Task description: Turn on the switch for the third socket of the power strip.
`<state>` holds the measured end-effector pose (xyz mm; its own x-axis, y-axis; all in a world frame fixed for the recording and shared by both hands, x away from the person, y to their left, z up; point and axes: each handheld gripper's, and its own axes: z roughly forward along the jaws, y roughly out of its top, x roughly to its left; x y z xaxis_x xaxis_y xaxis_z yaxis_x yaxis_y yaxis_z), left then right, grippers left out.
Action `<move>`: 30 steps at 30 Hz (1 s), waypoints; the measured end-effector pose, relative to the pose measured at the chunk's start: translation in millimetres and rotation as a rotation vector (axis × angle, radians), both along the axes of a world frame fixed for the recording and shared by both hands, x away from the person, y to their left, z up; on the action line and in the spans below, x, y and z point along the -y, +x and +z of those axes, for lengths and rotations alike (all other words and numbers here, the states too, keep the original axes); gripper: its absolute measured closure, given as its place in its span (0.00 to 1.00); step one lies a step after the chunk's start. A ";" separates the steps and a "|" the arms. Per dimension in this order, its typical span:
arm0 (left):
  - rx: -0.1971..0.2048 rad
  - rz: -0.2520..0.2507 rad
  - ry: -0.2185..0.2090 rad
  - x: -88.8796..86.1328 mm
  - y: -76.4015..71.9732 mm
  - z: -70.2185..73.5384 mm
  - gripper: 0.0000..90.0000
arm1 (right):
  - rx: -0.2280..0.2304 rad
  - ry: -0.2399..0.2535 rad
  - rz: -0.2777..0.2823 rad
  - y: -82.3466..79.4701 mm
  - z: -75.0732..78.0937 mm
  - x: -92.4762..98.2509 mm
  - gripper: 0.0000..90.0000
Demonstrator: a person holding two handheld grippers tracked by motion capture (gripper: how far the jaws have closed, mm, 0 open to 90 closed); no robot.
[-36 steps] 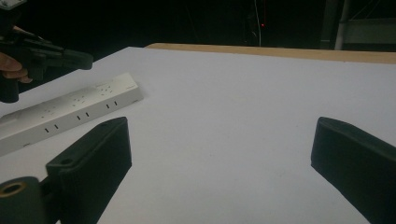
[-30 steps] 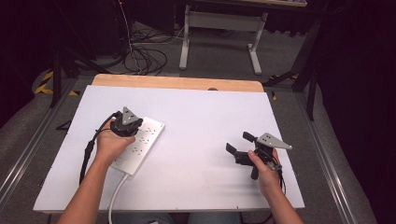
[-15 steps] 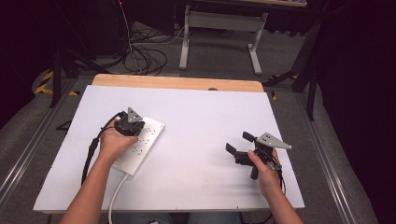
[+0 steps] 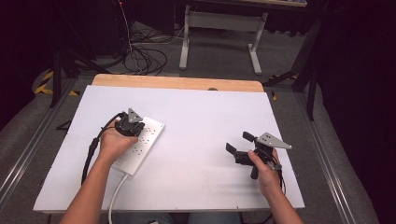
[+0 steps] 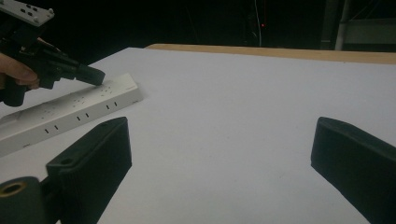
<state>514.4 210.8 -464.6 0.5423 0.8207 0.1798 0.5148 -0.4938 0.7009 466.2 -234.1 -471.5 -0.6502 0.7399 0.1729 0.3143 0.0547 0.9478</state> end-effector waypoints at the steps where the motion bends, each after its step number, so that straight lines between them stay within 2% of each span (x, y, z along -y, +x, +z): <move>1: 0.000 0.000 -0.002 0.1 0.0 -0.1 1.00 | 0.001 -0.001 -0.001 0.1 0.0 0.0 0.06; 13: 0.004 0.011 -0.008 -1.8 1.3 -0.5 1.00 | 0.000 0.001 -0.002 0.3 0.2 0.1 0.06; 20: 0.000 0.024 -0.025 -2.9 1.6 -1.8 1.00 | 0.002 0.001 -0.003 0.2 0.4 0.4 0.06; 22: 0.016 0.032 -0.020 -2.5 0.7 -2.5 1.00 | 0.002 0.001 -0.004 0.3 0.4 0.6 0.06; 25: 0.017 0.045 -0.041 -3.0 -1.2 -3.7 1.00 | 0.002 0.002 -0.004 0.2 0.5 0.7 0.06; 27: 0.001 0.057 -0.055 -4.3 -1.8 -3.1 1.00 | 0.002 0.001 -0.005 0.1 0.6 0.8 0.06; 28: -0.008 0.054 -0.041 -5.1 -1.8 -3.0 1.00 | 0.003 0.001 -0.007 -0.2 0.8 1.1 0.06; 30: -0.010 0.056 -0.046 -6.2 -3.3 -3.0 1.00 | 0.005 0.002 -0.009 -0.2 1.0 1.3 0.06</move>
